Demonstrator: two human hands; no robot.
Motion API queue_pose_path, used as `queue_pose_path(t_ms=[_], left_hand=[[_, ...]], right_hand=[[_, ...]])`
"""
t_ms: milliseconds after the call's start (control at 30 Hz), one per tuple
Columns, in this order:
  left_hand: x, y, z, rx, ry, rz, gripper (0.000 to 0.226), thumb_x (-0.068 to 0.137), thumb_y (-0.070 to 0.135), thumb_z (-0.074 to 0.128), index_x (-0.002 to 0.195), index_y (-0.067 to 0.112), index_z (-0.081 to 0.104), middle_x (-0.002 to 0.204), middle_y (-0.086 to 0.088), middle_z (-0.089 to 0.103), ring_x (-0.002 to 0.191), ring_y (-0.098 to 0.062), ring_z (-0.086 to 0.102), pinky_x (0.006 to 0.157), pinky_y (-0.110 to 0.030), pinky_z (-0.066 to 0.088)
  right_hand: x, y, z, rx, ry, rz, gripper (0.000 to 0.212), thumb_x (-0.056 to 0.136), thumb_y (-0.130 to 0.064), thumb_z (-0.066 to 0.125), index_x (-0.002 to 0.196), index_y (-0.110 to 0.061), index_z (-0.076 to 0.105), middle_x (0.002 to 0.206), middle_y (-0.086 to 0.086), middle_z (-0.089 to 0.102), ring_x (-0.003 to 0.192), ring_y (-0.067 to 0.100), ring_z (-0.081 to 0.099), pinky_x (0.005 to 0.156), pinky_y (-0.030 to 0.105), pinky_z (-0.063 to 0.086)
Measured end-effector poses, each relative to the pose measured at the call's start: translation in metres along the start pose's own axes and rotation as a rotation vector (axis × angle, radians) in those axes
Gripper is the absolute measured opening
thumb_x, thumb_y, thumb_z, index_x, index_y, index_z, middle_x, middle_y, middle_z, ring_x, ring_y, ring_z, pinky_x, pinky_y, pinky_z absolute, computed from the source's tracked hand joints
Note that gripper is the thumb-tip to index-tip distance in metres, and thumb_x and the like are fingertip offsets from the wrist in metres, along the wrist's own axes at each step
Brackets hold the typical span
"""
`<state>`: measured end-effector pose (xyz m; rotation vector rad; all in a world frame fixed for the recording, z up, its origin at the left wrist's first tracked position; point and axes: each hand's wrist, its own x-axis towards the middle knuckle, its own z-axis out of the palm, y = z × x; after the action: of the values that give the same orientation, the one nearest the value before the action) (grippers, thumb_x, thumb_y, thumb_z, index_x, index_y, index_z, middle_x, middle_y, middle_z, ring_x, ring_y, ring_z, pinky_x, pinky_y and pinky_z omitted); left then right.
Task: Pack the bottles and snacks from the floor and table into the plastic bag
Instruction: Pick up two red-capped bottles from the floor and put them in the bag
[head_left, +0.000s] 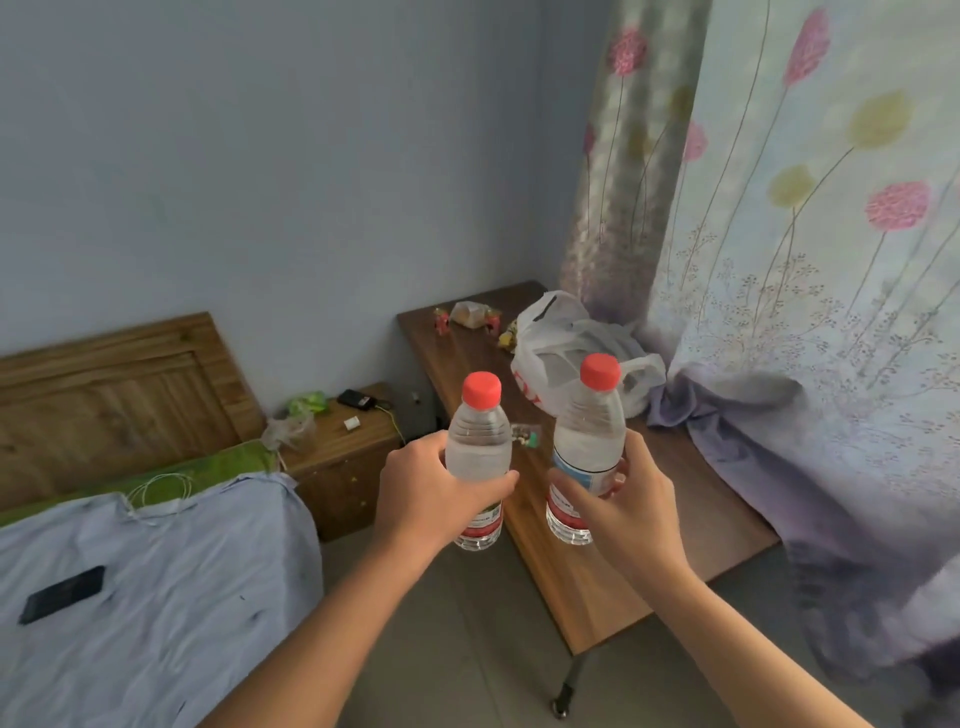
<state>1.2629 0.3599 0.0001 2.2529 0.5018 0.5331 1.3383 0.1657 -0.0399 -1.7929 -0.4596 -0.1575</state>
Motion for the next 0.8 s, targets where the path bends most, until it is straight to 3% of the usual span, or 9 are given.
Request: queue_pose_path(t_ms=[100,233,500,667,800], left_hand=[[0.051,-0.007,-0.001,-0.009,0.001,0.000,0.039,0.064,0.056,0.090,0.093,0.036,0.074,0.076,0.029,0.065,0.073,0.021,0.061,0.056,-0.002,0.046],[0.111,-0.019,-0.004,-0.013,0.035,0.001,0.038,0.065,0.055,0.090,0.094,0.037,0.072,0.083,0.026,0.069,0.076,0.017,0.063,0.057,-0.003,0.047],[0.202,-0.064,0.003,-0.088,0.071,-0.049,0.042,0.066,0.058,0.087,0.097,0.042,0.065,0.088,0.030,0.063,0.082,0.005,0.064,0.067,-0.016,0.055],[0.265,-0.101,0.012,-0.120,-0.001,-0.015,0.039,0.065,0.059,0.088,0.092,0.042,0.065,0.085,0.031,0.064,0.083,0.005,0.066,0.066,-0.015,0.055],[0.321,-0.128,0.015,-0.111,-0.045,0.058,0.039,0.065,0.063,0.085,0.088,0.045,0.059,0.080,0.034,0.058,0.076,0.010,0.062,0.061,-0.010,0.046]], right_hand=[[0.048,0.005,0.025,0.017,0.011,0.003,0.057,0.073,-0.047,0.081,0.119,-0.046,0.049,0.109,-0.034,0.060,0.104,-0.016,0.061,0.074,0.005,0.050],[0.106,0.017,0.053,-0.017,0.007,-0.008,0.064,0.069,-0.061,0.075,0.124,-0.039,0.050,0.113,-0.033,0.059,0.104,-0.013,0.061,0.079,0.012,0.052],[0.182,0.040,0.096,-0.067,0.016,0.053,0.068,0.071,-0.049,0.081,0.131,-0.032,0.053,0.114,-0.026,0.064,0.104,-0.011,0.063,0.076,0.010,0.051],[0.224,0.057,0.140,-0.136,0.088,0.095,0.068,0.077,-0.037,0.085,0.135,-0.026,0.051,0.123,-0.013,0.063,0.108,0.004,0.062,0.081,0.011,0.047],[0.250,0.062,0.178,-0.163,0.193,0.119,0.064,0.077,-0.034,0.086,0.132,-0.028,0.052,0.118,-0.017,0.065,0.104,0.000,0.064,0.082,0.015,0.052]])
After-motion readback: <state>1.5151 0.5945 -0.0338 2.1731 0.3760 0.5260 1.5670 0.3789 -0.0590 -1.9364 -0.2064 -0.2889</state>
